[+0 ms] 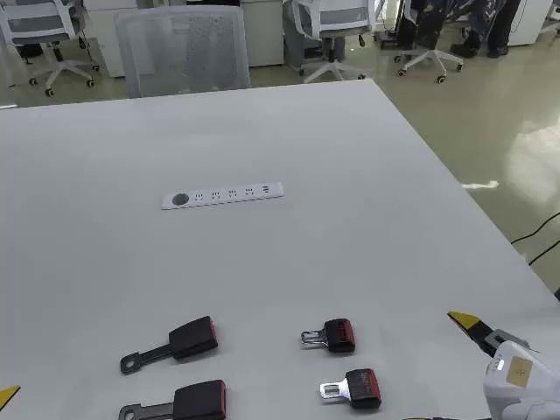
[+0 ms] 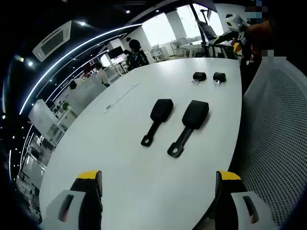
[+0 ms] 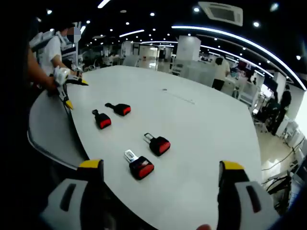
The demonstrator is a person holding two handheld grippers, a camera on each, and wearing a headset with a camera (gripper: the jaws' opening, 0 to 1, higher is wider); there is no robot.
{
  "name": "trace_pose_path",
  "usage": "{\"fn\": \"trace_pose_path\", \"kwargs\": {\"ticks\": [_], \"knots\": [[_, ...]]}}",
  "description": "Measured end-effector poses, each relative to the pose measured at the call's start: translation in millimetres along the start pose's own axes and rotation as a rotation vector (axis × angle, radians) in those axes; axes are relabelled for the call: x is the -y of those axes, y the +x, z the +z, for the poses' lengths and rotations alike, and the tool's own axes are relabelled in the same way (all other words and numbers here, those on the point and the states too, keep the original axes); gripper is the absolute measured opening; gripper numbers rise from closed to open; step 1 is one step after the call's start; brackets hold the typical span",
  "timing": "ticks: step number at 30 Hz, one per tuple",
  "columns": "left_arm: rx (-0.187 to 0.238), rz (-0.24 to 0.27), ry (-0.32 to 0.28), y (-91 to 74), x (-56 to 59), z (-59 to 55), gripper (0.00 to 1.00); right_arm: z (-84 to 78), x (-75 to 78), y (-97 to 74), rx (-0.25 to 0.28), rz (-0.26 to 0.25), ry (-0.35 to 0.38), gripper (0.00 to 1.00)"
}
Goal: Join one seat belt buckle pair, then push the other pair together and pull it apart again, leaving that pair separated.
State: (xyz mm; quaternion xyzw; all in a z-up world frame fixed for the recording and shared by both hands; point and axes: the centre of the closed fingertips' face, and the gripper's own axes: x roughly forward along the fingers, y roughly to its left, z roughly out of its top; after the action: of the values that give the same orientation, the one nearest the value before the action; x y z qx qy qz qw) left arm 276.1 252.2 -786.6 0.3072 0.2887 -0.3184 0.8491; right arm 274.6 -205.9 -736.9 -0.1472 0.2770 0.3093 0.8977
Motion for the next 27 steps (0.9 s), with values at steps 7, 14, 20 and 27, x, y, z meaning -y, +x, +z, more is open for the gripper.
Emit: {"fn": "trace_pose_path", "kwargs": {"ticks": [7, 14, 20, 27], "knots": [[-0.001, -0.003, 0.002, 0.1, 0.7, -0.3, 0.99, 2.1, 1.9, 2.1, -0.015, -0.006, -0.001, 1.0], [-0.004, -0.008, 0.0, 1.1, 0.8, -1.6, 0.99, 7.7, 4.5, 4.3, -0.014, -0.006, -0.02, 1.0], [-0.006, -0.008, -0.002, 1.4, 0.1, -2.3, 0.99, 8.9, 6.7, 6.6, -0.027, 0.0, -0.018, 1.0], [-0.008, -0.006, -0.005, 1.4, -1.1, -3.2, 0.99, 12.5, 6.7, 10.6, -0.027, 0.009, -0.013, 1.0]]}}
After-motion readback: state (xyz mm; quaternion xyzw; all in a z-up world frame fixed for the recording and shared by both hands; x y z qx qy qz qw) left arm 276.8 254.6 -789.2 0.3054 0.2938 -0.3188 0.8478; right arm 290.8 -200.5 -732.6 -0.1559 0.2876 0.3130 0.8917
